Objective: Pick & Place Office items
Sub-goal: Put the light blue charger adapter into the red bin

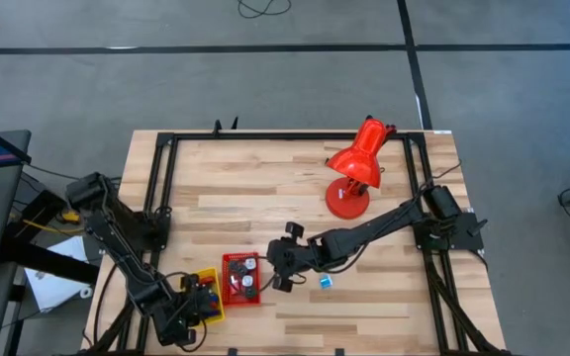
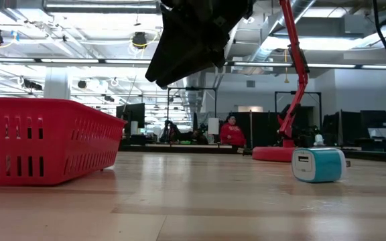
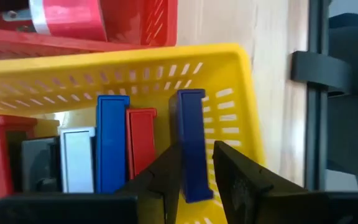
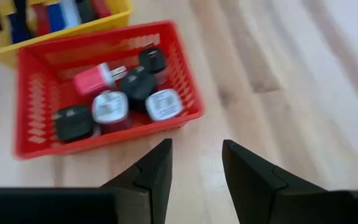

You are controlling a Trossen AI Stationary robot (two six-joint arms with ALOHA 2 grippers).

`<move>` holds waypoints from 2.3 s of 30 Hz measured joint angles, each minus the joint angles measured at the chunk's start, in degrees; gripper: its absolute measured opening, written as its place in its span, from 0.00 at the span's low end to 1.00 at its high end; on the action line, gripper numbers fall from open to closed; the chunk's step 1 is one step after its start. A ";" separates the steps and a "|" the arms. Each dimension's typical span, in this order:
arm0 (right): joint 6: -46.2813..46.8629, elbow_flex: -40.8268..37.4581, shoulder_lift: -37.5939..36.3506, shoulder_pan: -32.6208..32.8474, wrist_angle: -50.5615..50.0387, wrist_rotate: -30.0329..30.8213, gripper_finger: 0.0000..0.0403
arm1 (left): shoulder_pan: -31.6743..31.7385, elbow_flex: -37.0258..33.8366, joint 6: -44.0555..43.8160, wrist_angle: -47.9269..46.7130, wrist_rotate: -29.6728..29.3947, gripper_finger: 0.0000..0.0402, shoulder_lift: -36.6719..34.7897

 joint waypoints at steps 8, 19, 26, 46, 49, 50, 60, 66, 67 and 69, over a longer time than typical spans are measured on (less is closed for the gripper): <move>0.88 0.07 -3.10 -0.14 -6.77 -3.51 0.33 | 0.01 0.00 1.48 -2.85 -0.60 0.35 -6.08; 13.85 -10.20 -11.93 6.15 -19.96 1.09 0.33 | 3.84 0.02 11.95 -3.91 -11.54 0.61 -15.32; 22.51 -29.96 -25.98 9.79 -8.37 2.64 0.34 | 9.70 0.02 18.20 -3.55 -11.54 0.75 -17.55; 24.92 -55.89 -32.13 21.26 31.23 10.62 0.75 | 25.58 0.00 18.43 5.25 -11.52 0.85 -17.49; 22.86 -55.78 -29.35 22.74 37.14 12.17 0.75 | 26.95 0.00 18.43 5.25 -11.52 0.85 -17.49; 22.89 -55.78 -28.52 22.88 37.91 12.93 0.75 | 27.38 0.00 18.43 5.25 -11.52 0.85 -17.49; 10.20 -55.82 -23.25 23.35 38.64 12.57 0.75 | 29.35 0.00 18.43 5.21 -11.52 0.85 -17.47; 7.69 -55.82 -19.47 22.38 42.88 9.46 0.75 | 29.35 0.00 18.43 5.21 -11.51 0.85 -17.47; 7.61 -55.82 -18.84 21.89 43.53 8.28 0.75 | 29.35 0.00 18.43 5.21 -11.50 0.85 -17.47; 5.35 -55.82 -17.58 21.15 45.45 7.35 0.75 | 29.35 0.00 18.43 5.21 -11.50 0.85 -17.47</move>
